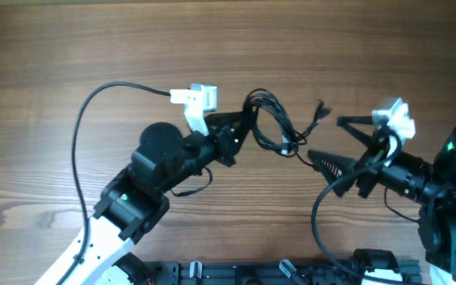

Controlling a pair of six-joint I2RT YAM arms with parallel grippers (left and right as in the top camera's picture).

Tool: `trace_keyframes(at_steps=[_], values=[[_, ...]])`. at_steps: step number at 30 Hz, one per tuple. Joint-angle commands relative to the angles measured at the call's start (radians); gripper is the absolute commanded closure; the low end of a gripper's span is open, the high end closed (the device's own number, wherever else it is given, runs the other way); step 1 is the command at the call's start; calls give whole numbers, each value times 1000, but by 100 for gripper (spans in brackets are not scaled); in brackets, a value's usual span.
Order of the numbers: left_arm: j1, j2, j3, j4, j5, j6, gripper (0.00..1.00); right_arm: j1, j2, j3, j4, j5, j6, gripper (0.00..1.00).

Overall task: Untangle cables
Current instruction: 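Grasp a hanging cable strand with the right gripper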

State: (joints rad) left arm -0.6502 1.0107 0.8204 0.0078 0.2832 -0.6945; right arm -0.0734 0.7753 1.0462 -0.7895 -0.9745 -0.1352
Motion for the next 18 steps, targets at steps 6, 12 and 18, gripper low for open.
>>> trace_keyframes(at_steps=[6, 12, 18], values=[[-13, 5, 17, 23, 3, -59, 96, -2, 0, 23, -53, -108, -208, 46], [-14, 5, 17, 19, -27, -58, 96, -2, 0, 23, -54, -134, -235, 71], [-39, 5, 17, 19, -11, -58, 96, -2, 0, 23, -31, -135, -345, 70]])
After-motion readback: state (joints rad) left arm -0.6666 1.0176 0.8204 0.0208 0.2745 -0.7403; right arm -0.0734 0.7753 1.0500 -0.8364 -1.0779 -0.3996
